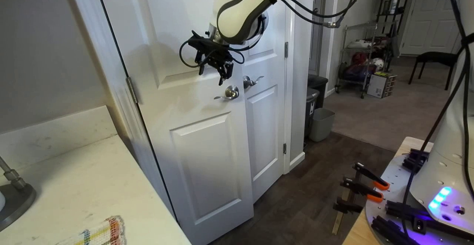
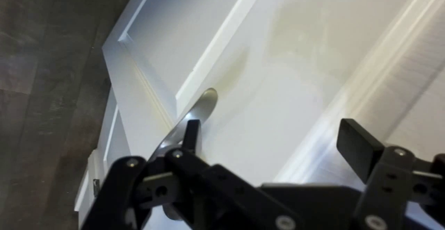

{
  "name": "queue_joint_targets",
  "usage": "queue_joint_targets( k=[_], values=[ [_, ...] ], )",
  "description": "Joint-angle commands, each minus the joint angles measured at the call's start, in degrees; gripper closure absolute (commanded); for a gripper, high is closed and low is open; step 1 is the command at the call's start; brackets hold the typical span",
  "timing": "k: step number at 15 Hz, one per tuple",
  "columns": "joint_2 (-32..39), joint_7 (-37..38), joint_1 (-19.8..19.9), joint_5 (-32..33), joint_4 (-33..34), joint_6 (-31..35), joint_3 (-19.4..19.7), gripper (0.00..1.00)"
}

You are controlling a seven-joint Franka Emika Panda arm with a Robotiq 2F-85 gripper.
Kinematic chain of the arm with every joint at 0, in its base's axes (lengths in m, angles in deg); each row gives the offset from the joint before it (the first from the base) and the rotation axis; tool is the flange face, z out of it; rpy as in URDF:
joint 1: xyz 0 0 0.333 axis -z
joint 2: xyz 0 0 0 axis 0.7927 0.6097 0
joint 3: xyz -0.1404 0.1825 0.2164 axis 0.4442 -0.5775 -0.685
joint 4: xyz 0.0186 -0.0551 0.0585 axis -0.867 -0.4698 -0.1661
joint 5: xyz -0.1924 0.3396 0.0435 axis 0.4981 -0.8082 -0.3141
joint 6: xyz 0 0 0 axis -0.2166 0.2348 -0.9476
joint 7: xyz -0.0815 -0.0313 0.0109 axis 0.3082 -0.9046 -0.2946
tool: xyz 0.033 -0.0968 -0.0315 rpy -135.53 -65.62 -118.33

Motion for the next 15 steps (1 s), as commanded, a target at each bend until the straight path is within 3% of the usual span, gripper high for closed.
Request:
queue_joint_targets(
  k=[1,8,12,15],
  values=[
    [-2.00,-1.82,-0.04,2.14,-1.14,2.47,0.03,0.00],
    [-2.86,-7.14,3.68,-6.73,-1.64,-5.89,-2.56,0.00],
    [-6.99,-21.96,10.11,-22.89,-7.87,-2.33,-6.89,0.00],
    [-13.44,-29.71,13.24,-32.59,-14.67,-7.80,-5.95,0.00]
  ],
)
